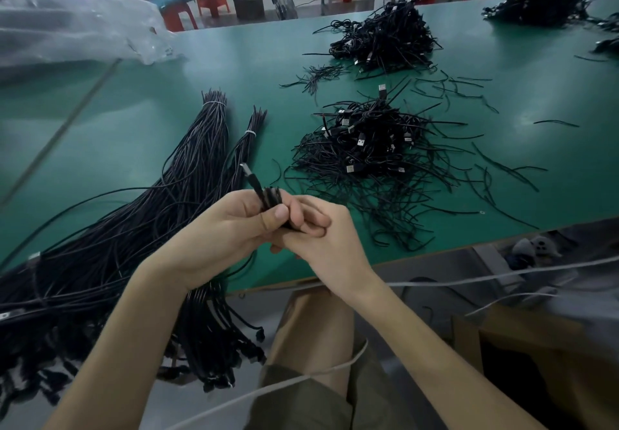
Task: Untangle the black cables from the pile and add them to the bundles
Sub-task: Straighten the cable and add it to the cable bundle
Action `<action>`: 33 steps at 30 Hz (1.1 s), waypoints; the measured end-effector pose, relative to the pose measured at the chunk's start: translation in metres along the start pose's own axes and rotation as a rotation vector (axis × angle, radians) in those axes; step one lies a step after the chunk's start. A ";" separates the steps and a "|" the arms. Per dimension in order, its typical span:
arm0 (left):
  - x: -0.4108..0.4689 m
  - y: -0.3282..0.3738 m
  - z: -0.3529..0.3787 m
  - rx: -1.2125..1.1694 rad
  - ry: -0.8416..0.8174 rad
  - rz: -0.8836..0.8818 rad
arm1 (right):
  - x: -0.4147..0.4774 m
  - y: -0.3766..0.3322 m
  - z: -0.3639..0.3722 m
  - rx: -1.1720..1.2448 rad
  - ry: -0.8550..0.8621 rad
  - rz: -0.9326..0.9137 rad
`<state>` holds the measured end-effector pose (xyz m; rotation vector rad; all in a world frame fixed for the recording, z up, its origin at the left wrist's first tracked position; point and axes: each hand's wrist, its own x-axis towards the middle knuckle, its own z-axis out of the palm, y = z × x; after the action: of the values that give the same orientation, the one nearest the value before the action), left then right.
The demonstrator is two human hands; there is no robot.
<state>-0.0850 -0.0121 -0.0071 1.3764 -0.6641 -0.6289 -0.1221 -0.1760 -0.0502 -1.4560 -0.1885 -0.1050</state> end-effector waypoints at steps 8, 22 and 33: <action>-0.001 -0.008 0.012 -0.039 0.017 0.131 | -0.006 0.000 0.003 0.044 0.080 -0.049; 0.000 -0.024 0.012 -0.078 0.009 0.255 | -0.018 0.003 0.013 0.103 0.159 -0.123; 0.026 -0.016 -0.012 -0.087 0.001 0.108 | 0.019 0.007 -0.010 -0.228 0.113 -0.124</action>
<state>-0.0589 -0.0253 -0.0227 1.2513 -0.6977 -0.5645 -0.1014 -0.1846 -0.0549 -1.6600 -0.1787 -0.3180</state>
